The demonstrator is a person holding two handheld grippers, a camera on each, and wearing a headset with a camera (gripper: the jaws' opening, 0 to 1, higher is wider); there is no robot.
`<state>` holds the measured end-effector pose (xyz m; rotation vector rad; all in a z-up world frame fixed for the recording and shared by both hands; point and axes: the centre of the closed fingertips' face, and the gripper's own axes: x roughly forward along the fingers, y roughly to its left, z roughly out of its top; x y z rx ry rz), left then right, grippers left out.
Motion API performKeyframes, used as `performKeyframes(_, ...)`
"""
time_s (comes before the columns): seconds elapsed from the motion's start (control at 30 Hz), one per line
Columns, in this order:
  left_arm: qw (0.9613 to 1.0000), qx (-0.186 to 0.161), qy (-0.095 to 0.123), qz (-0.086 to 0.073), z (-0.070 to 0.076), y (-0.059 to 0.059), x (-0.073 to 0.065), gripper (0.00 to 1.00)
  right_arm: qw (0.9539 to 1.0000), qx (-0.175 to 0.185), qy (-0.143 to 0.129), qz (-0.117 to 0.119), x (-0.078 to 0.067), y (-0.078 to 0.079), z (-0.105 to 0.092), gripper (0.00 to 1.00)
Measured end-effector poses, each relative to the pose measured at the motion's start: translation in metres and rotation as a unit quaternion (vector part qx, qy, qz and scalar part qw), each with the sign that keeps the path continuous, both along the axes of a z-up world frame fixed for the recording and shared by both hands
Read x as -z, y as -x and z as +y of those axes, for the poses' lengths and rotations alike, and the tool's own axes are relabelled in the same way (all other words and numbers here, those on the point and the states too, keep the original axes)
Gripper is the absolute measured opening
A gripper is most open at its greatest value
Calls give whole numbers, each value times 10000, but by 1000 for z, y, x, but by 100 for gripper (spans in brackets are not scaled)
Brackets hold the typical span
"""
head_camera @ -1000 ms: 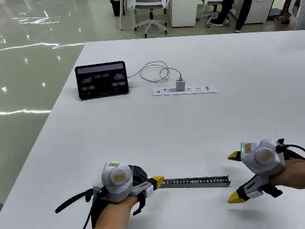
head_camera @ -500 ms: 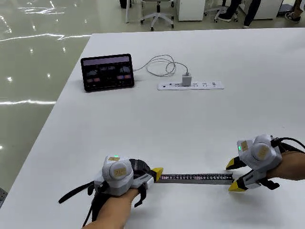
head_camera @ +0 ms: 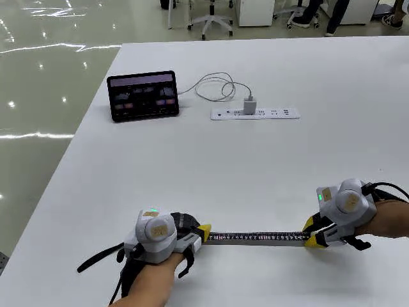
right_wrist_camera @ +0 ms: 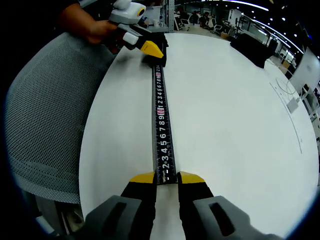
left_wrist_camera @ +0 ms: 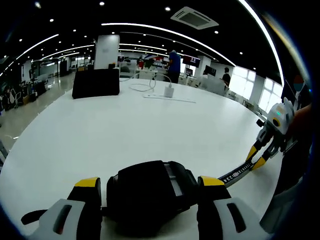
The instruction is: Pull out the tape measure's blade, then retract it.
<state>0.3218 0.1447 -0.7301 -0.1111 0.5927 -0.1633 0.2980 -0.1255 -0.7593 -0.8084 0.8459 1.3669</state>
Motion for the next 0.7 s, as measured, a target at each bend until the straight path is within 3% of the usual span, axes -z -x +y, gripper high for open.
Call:
performKeyframes(0.27, 10000, 14, 8, 65, -3, 0, 0, 68, 9997, 94, 204, 9, 1, 1, 1, 11)
performKeyframes(0.43, 9998, 48, -26, 174, -3, 1, 2, 67, 9999, 10, 126, -4, 0, 0, 0, 12)
performKeyframes(0.7, 9996, 159, -90, 211, -3, 2, 3, 66, 10000, -42, 37, -27, -1, 0, 0, 12)
